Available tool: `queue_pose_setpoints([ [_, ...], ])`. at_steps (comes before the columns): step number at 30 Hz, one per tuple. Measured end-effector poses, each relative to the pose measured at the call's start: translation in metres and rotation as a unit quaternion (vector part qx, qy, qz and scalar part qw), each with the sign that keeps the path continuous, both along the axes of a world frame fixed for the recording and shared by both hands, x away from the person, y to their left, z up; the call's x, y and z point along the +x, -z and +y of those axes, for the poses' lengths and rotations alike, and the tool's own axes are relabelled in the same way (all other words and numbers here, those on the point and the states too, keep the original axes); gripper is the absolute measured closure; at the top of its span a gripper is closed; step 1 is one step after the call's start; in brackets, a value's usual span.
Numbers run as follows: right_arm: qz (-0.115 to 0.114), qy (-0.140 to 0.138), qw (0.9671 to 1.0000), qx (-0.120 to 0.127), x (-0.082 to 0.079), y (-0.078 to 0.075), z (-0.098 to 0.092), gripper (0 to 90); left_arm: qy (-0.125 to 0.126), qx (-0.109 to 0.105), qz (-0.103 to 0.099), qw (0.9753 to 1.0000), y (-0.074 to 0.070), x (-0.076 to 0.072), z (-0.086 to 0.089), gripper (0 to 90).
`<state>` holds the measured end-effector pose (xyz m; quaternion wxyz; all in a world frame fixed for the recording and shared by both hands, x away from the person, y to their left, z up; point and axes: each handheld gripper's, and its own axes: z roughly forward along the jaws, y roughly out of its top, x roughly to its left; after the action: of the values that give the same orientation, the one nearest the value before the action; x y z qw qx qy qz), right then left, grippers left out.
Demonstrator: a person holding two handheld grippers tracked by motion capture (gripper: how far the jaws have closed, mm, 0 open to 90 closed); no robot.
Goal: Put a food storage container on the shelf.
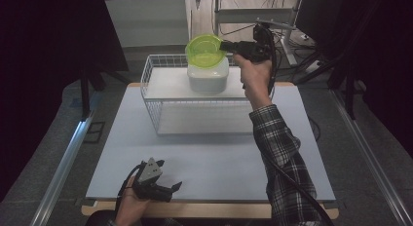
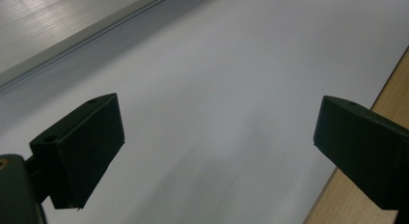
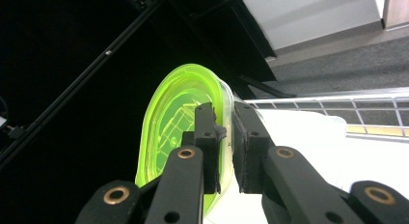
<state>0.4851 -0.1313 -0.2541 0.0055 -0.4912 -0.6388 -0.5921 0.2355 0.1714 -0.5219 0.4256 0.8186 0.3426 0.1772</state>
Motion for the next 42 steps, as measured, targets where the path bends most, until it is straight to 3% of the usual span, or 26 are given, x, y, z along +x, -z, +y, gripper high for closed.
queue_pose_setpoints([
  [6,0.008,0.013,0.9999,-0.005,0.006,0.003,0.001,81.3,0.002,0.001,0.001,1.0000,0.000,0.000,0.000,3.4],
  [11,0.005,0.028,0.9992,-0.030,0.008,0.001,0.004,78.7,0.003,0.002,0.002,1.0000,0.001,0.000,-0.001,3.4],
  [14,0.002,0.035,0.9984,-0.045,0.010,0.002,0.007,74.7,0.004,0.003,0.002,1.0000,0.001,0.000,-0.001,3.5],
  [18,0.008,0.037,0.9984,-0.042,0.013,0.003,0.007,71.9,0.005,0.004,0.003,1.0000,0.001,0.000,-0.001,3.5],
  [22,0.006,0.043,0.9975,-0.055,0.015,0.004,0.008,67.1,0.006,0.006,0.004,1.0000,0.001,0.000,-0.002,3.4],
  [25,0.006,0.042,0.9973,-0.059,0.016,0.005,0.007,60.2,0.007,0.008,0.004,0.9999,0.001,0.000,-0.002,3.5],
  [34,-0.027,0.024,0.9969,-0.070,0.013,0.003,0.004,26.1,0.007,0.008,0.004,0.9999,0.002,0.000,-0.003,3.5],
  [42,-0.067,0.002,0.9927,-0.099,-0.006,0.007,-0.008,16.6,0.007,0.008,0.003,0.9999,0.002,0.000,-0.003,3.4],
])
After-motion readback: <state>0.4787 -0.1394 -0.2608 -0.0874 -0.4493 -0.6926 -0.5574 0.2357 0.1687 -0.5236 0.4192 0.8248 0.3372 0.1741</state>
